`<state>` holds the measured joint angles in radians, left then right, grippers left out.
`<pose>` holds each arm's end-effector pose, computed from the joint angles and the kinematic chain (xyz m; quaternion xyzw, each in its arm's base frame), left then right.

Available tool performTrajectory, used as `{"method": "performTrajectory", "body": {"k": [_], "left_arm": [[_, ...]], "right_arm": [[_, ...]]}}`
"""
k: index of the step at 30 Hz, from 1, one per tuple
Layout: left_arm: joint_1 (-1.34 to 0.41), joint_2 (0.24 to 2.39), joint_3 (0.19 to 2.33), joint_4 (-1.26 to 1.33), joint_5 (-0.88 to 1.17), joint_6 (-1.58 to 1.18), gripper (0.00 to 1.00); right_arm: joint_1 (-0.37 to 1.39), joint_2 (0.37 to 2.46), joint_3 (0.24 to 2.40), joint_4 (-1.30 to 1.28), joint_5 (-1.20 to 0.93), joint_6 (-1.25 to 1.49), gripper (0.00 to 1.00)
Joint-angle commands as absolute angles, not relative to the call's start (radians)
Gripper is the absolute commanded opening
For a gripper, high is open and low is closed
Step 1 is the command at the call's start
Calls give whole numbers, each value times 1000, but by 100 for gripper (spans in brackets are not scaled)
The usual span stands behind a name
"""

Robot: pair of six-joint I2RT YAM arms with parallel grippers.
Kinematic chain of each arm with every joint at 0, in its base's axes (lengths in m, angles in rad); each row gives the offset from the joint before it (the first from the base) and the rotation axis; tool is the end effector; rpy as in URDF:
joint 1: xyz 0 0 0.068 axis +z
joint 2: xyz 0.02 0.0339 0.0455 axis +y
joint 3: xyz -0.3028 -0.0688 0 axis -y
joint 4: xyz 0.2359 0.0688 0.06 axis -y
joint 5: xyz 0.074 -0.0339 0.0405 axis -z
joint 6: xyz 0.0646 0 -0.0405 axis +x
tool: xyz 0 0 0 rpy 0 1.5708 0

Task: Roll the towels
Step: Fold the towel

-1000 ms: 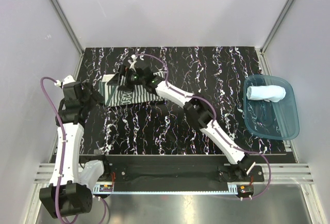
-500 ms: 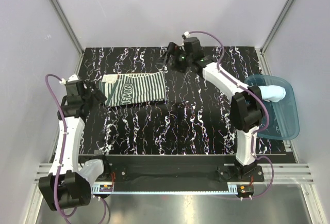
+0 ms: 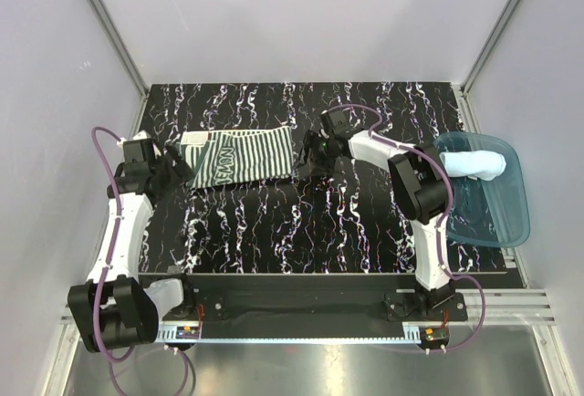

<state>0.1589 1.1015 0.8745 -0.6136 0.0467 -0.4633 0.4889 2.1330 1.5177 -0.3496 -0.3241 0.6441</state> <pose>0.2165 0.0316 0.2857 -0.2779 0.8916 -0.0757 0.3495 0.4191 0.2463 0.1714 0.0250 0.9429 0.2880 0.1658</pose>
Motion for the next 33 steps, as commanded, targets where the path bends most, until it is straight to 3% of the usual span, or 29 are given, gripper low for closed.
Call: {"method": "performTrajectory", "body": {"k": [1, 10, 13, 17, 18, 20, 21, 22, 29, 33], "left_arm": [[163, 1094, 894, -580, 66, -445, 88], [163, 1088, 896, -578, 57, -446, 88], [161, 1089, 897, -578, 55, -445, 88], [161, 1094, 896, -578, 55, -446, 88], [163, 1094, 897, -578, 55, -446, 88], [161, 1100, 896, -578, 57, -445, 88], [161, 1100, 897, -578, 58, -445, 88], [161, 1101, 896, -578, 60, -445, 88], [71, 1144, 893, -578, 83, -426, 86], [29, 1169, 899, -598, 69, -449, 86]], "right_arm": [[505, 2128, 1522, -284, -387, 644, 70], [509, 2146, 1476, -155, -477, 701, 69], [514, 2169, 1492, -149, -485, 712, 64], [522, 2172, 1486, -134, -488, 715, 45], [523, 2169, 1483, -129, -489, 716, 32], [522, 2164, 1468, -123, -491, 719, 20], [523, 2161, 1463, -127, -489, 719, 8], [520, 2158, 1454, -133, -485, 715, 4], [462, 2033, 1292, -188, -431, 693, 0], [414, 1855, 1136, -265, -339, 655, 0]]}}
